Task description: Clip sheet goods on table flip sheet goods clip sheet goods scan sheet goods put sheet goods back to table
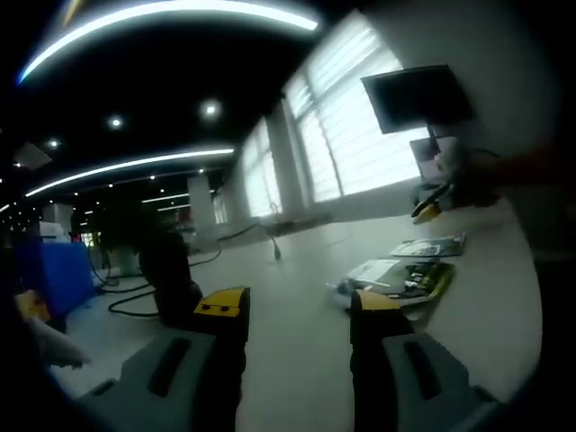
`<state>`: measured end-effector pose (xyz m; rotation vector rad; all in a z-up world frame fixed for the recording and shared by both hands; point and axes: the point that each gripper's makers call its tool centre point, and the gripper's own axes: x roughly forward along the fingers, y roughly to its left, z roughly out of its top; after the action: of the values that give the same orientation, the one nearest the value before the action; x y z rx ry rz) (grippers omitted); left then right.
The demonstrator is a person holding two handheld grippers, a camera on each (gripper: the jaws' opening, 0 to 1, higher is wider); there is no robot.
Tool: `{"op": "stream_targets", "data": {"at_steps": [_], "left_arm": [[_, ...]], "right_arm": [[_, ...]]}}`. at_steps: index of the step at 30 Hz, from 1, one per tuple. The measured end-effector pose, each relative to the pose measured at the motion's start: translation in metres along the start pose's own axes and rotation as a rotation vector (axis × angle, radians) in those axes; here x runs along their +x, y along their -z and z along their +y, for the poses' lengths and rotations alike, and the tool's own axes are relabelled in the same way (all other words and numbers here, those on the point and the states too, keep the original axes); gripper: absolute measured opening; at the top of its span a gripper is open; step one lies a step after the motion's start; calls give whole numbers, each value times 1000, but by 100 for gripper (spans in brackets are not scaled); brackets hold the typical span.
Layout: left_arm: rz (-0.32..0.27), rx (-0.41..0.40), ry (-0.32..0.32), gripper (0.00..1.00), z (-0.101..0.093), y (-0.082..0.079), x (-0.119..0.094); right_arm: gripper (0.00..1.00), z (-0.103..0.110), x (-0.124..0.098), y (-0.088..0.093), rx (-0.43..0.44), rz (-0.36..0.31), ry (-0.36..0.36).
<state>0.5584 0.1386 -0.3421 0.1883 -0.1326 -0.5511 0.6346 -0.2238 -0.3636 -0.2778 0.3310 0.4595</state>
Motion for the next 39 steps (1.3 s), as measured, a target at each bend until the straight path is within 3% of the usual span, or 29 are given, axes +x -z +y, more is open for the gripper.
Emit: {"op": "stream_targets", "data": {"at_steps": [8,17,20,25,33,38,39], "left_arm": [[1,0,2,37,-1,0,0],[-3,-3,2,37,1,0,0],[-4,-3,2,37,0,0,0],[-3,-2,3,37,1,1,1],[-5,0,5,37,1,1,1],[-5,-1,3,37,2,2,2],[-5,-1,4,37,2,2,2]], "right_arm": [[27,-6,13,8,2,41,-16],[25,-30,31,26,-14,119,-31],[24,-29,36,23,43,107,-58],[25,-28,42,37,-10,174,-64],[23,-17,41,43,-9,203,-77],[18,-15,45,48,142,220,-104],[18,-17,44,47,121,221,-106]]}}
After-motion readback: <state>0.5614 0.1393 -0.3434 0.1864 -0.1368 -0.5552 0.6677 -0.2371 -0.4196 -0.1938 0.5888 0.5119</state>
